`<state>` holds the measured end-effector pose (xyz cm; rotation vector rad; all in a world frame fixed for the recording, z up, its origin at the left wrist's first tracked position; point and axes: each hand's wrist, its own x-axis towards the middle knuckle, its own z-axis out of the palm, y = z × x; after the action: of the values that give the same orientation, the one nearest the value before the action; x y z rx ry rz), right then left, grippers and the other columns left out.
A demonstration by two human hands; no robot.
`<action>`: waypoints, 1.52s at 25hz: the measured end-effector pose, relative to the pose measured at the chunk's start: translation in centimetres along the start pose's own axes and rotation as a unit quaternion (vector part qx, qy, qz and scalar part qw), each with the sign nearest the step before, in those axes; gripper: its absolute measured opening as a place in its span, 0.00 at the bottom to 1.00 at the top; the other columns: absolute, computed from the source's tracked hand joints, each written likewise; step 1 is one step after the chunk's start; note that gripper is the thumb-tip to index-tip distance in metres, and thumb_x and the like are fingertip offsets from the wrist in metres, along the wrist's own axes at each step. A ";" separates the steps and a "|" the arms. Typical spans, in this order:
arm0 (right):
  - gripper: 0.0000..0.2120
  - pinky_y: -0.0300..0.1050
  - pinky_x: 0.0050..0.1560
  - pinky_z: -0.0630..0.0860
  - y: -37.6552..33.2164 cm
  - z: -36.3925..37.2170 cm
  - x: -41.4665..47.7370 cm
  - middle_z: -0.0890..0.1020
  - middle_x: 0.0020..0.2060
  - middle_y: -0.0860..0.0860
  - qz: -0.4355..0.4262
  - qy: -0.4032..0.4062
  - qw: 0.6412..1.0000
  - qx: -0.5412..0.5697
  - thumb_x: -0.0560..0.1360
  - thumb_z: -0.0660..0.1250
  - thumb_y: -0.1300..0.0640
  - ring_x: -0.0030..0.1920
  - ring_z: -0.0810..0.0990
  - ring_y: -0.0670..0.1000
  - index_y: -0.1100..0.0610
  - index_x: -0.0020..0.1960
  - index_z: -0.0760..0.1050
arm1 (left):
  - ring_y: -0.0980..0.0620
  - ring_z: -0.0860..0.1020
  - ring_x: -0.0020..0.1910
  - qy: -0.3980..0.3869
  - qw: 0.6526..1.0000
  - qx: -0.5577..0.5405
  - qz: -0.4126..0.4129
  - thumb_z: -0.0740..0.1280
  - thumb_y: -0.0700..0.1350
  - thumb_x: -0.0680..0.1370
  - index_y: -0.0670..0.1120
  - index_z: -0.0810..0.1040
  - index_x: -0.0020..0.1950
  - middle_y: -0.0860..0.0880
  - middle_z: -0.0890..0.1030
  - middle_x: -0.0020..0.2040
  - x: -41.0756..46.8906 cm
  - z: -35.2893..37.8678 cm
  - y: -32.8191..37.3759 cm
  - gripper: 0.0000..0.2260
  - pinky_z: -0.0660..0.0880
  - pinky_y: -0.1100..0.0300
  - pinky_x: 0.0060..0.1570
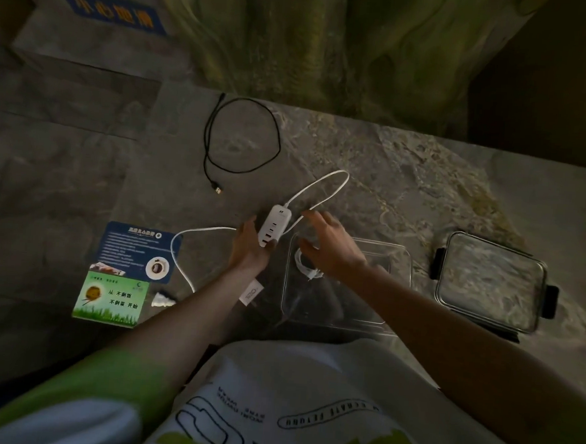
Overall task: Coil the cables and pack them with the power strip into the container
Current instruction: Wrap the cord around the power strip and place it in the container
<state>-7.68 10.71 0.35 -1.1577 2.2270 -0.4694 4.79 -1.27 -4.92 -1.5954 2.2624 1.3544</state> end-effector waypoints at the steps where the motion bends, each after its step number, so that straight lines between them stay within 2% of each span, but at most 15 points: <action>1: 0.30 0.53 0.67 0.72 0.0 0.1 0.2 0.71 0.69 0.57 0.005 -0.005 1.000 -0.009 0.76 0.69 0.53 0.68 0.71 0.58 0.54 0.75 0.61 | 0.41 0.69 0.69 -0.014 1.000 0.018 -0.001 0.71 0.45 0.74 0.42 0.61 0.74 0.41 0.68 0.71 0.9 0.1 0.1 0.32 0.67 0.50 0.66; 8: 0.33 0.56 0.68 0.71 0.6 0.5 1.3 0.66 0.73 0.57 0.038 -0.051 0.998 -0.027 0.77 0.67 0.49 0.71 0.68 0.59 0.52 0.77 0.56 | 0.38 0.76 0.60 -0.042 0.996 0.080 -0.002 0.77 0.48 0.66 0.41 0.70 0.62 0.39 0.77 0.61 4.3 1.6 -0.2 0.29 0.75 0.47 0.56; 12: 0.30 0.55 0.65 0.73 1.0 0.9 1.7 0.68 0.72 0.57 0.041 -0.065 0.997 -0.026 0.79 0.64 0.49 0.69 0.70 0.60 0.53 0.76 0.58 | 0.38 0.75 0.61 -0.061 0.992 0.104 -0.022 0.79 0.48 0.63 0.41 0.70 0.62 0.38 0.75 0.62 5.2 1.7 -0.4 0.32 0.74 0.49 0.58; 14: 0.29 0.56 0.64 0.73 1.0 0.9 1.9 0.69 0.71 0.57 0.039 -0.060 0.997 -0.015 0.78 0.65 0.51 0.68 0.71 0.60 0.53 0.76 0.58 | 0.39 0.76 0.60 -0.068 0.994 0.070 -0.047 0.79 0.47 0.63 0.41 0.72 0.64 0.39 0.76 0.62 5.5 1.1 0.0 0.32 0.74 0.52 0.55; 17: 0.32 0.57 0.64 0.73 0.5 0.3 2.1 0.68 0.71 0.57 0.021 -0.036 0.999 0.000 0.76 0.67 0.55 0.69 0.70 0.61 0.53 0.76 0.57 | 0.40 0.78 0.57 -0.086 0.994 -0.005 -0.067 0.78 0.43 0.65 0.40 0.70 0.65 0.39 0.77 0.61 5.2 -0.8 1.1 0.31 0.77 0.49 0.52; 19: 0.35 0.57 0.66 0.71 -0.1 -0.5 2.5 0.64 0.73 0.57 -0.004 -0.014 1.000 -0.027 0.76 0.68 0.57 0.71 0.66 0.61 0.53 0.77 0.54 | 0.43 0.80 0.46 -0.124 0.986 -0.095 -0.051 0.76 0.36 0.67 0.42 0.71 0.60 0.40 0.79 0.53 4.3 -3.0 2.0 0.25 0.81 0.50 0.42; 21: 0.39 0.58 0.70 0.67 -0.8 -1.6 3.1 0.58 0.76 0.59 -0.023 0.001 0.997 -0.072 0.75 0.68 0.58 0.74 0.60 0.62 0.51 0.79 0.50 | 0.49 0.79 0.42 -0.174 0.972 -0.152 -0.047 0.74 0.31 0.67 0.45 0.70 0.59 0.43 0.79 0.50 2.9 -5.4 2.8 0.25 0.81 0.58 0.34; 24: 0.38 0.59 0.72 0.63 -2.0 -3.4 4.2 0.55 0.77 0.62 -0.058 0.024 0.993 -0.103 0.76 0.66 0.57 0.75 0.58 0.63 0.52 0.79 0.49 | 0.49 0.82 0.45 -0.242 0.944 -0.219 -0.045 0.76 0.35 0.67 0.43 0.66 0.65 0.40 0.79 0.56 0.9 -8.8 3.6 0.30 0.80 0.61 0.37; 27: 0.31 0.59 0.71 0.65 -3.2 -5.1 4.9 0.62 0.76 0.60 -0.117 0.055 0.983 -0.127 0.78 0.63 0.55 0.74 0.63 0.62 0.55 0.77 0.55 | 0.51 0.83 0.39 -0.278 0.924 -0.262 -0.019 0.74 0.42 0.70 0.48 0.72 0.60 0.44 0.82 0.51 -1.5 -11.9 4.7 0.21 0.79 0.60 0.37; 29: 0.20 0.57 0.65 0.71 -4.2 -5.8 5.1 0.73 0.67 0.59 -0.159 0.069 0.976 -0.130 0.81 0.59 0.54 0.67 0.72 0.61 0.57 0.71 0.65 | 0.50 0.83 0.37 -0.315 0.900 -0.302 0.017 0.73 0.47 0.69 0.50 0.76 0.58 0.43 0.84 0.49 -2.8 -13.3 5.3 0.19 0.78 0.58 0.39; 30: 0.14 0.55 0.57 0.75 -4.8 -6.0 5.0 0.78 0.59 0.58 -0.159 0.067 0.980 -0.103 0.82 0.57 0.54 0.58 0.77 0.60 0.55 0.65 0.67 | 0.50 0.82 0.36 -0.330 0.884 -0.331 0.035 0.75 0.49 0.68 0.50 0.77 0.58 0.42 0.85 0.49 -3.3 -13.8 5.4 0.20 0.78 0.57 0.40; 32: 0.06 0.52 0.40 0.73 -6.1 -6.0 5.0 0.79 0.41 0.54 -0.120 0.048 0.992 -0.009 0.83 0.54 0.52 0.40 0.78 0.56 0.53 0.54 0.66 | 0.51 0.80 0.33 -0.348 0.845 -0.404 0.053 0.80 0.52 0.61 0.49 0.79 0.57 0.41 0.85 0.47 -4.1 -14.4 5.4 0.26 0.77 0.58 0.37; 33: 0.07 0.52 0.38 0.73 -6.8 -5.9 5.0 0.78 0.38 0.52 -0.109 0.044 0.993 0.029 0.83 0.53 0.50 0.36 0.77 0.55 0.53 0.53 0.65 | 0.52 0.79 0.32 -0.351 0.823 -0.442 0.056 0.81 0.52 0.59 0.48 0.78 0.57 0.40 0.85 0.46 -4.5 -14.5 5.3 0.29 0.77 0.60 0.35; 36: 0.12 0.53 0.45 0.78 -8.8 -4.9 4.4 0.82 0.44 0.53 -0.101 -0.013 0.994 0.029 0.81 0.53 0.48 0.43 0.82 0.55 0.50 0.61 0.67 | 0.51 0.83 0.38 -0.364 0.768 -0.519 0.094 0.82 0.48 0.59 0.47 0.81 0.56 0.40 0.85 0.49 -5.3 -14.8 5.0 0.27 0.78 0.62 0.37; 38: 0.14 0.53 0.51 0.79 -10.3 -3.9 3.7 0.82 0.50 0.54 -0.102 -0.077 0.990 -0.055 0.80 0.57 0.52 0.49 0.82 0.56 0.51 0.64 0.69 | 0.49 0.82 0.55 -0.413 0.695 -0.568 0.152 0.77 0.43 0.68 0.48 0.80 0.61 0.41 0.82 0.58 -5.5 -14.7 5.3 0.23 0.79 0.62 0.50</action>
<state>-5.44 1.99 7.75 -1.4386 2.0341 -0.3283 9.21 -6.73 10.07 -0.2707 1.0518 3.0271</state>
